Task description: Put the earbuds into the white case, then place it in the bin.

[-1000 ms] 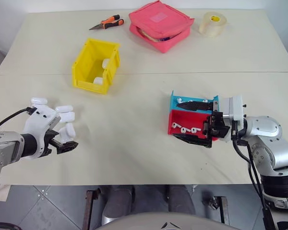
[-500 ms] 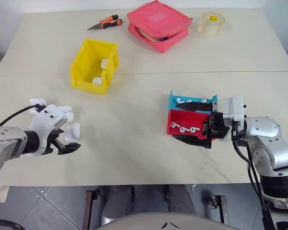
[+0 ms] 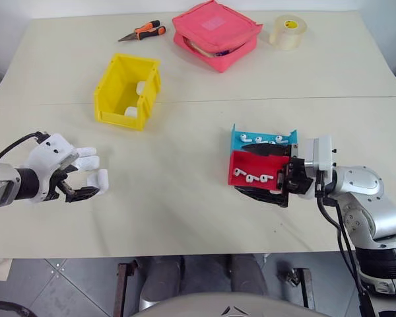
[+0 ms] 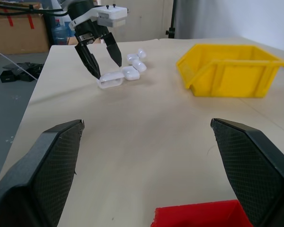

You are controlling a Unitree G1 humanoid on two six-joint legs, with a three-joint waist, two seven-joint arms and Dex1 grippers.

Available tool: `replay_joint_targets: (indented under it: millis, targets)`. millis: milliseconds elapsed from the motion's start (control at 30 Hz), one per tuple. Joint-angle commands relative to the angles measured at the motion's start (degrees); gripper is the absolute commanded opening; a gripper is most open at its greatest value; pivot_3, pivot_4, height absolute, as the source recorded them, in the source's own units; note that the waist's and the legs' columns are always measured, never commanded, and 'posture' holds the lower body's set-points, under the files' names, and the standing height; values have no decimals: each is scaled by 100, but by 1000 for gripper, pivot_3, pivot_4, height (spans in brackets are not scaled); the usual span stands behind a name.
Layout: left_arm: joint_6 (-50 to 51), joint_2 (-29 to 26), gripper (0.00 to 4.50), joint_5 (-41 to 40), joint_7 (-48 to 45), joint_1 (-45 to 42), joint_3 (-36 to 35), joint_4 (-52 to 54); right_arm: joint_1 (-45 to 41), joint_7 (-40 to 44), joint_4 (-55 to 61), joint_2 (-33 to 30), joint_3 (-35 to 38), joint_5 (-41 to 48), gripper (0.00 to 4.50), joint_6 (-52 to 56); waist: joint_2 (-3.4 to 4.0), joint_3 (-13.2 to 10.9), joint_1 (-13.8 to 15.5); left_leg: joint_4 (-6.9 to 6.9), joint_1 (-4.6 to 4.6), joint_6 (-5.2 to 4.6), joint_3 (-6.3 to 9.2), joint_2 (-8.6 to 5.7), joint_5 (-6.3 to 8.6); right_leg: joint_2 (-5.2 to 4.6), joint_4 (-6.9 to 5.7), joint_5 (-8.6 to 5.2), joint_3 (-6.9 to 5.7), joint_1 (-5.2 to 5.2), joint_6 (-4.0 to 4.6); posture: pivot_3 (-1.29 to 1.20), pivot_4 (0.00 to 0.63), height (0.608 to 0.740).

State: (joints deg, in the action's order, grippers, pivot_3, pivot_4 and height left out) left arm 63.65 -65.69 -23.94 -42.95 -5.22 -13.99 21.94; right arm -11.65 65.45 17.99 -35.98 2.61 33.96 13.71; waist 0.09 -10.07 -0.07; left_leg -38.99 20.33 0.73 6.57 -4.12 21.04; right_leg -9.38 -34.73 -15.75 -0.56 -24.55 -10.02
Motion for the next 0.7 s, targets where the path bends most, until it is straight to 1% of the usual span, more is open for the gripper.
replay_joint_targets:
  millis: [33, 67, 133, 200, 300, 400, 500, 700]
  targets:
    - [1398, 548, 4467, -210, 633, -123, -794, 927, 94, 0, 294, -57, 67, 63, 4500, -59, -2, -1, 0, -1, 0, 0, 1, 0, 0, 0, 0, 0, 0, 1, 0, 0, 150, 740]
    - [1676, 687, 4467, -227, 738, -165, -902, 1107, 116, 6, 307, -60, 69, 69, 4500, -58, -6, -3, 1, -2, 0, 0, 2, -1, 0, 0, -2, 0, 1, 0, 0, 0, 150, 740]
    - [2532, 1138, 4467, -204, 1126, -417, -1166, 1471, 90, 10, 258, -21, 17, 49, 4500, -64, -7, -3, 5, -5, 0, 0, 4, -1, 0, 0, -5, 0, 1, 1, 0, 0, 150, 740]
    - [2870, 1480, 4467, -235, 1496, -549, -1360, 1653, 40, 20, 202, 16, -29, 40, 4500, -66, -8, -3, 5, -8, 0, 1, 6, -3, 0, 0, -7, 0, 1, 2, 0, 0, 150, 740]
    - [2885, 1823, 4467, -180, 2171, -684, -1511, 1598, -28, 72, 149, 28, -78, 50, 4500, -52, -9, -3, 6, -9, -2, 4, 8, -1, -2, 1, -12, 0, 0, 1, 0, 0, 150, 740]
    - [2885, 2195, 4467, -162, 2768, -867, -1701, 1316, -108, 128, 87, 22, -116, 48, 4500, -39, -10, -2, 5, -10, -3, 6, 8, 0, -3, 1, -11, 0, 0, 0, 0, 0, 150, 740]
    - [2885, 2365, 4467, -250, 3156, -959, -1759, 1112, -155, 143, 56, 11, -130, 52, 4500, -41, -10, -2, 6, -10, -3, 8, 8, 0, -3, 1, -9, 0, 0, 0, 0, 0, 150, 740]
    - [2885, 2575, 4467, -264, 3650, -1341, -1631, 663, -151, 116, 95, 10, -122, 49, 4500, -42, -15, 0, 21, -10, -3, 7, 10, -3, -3, 0, -7, 0, 1, 1, 0, 0, 150, 740]
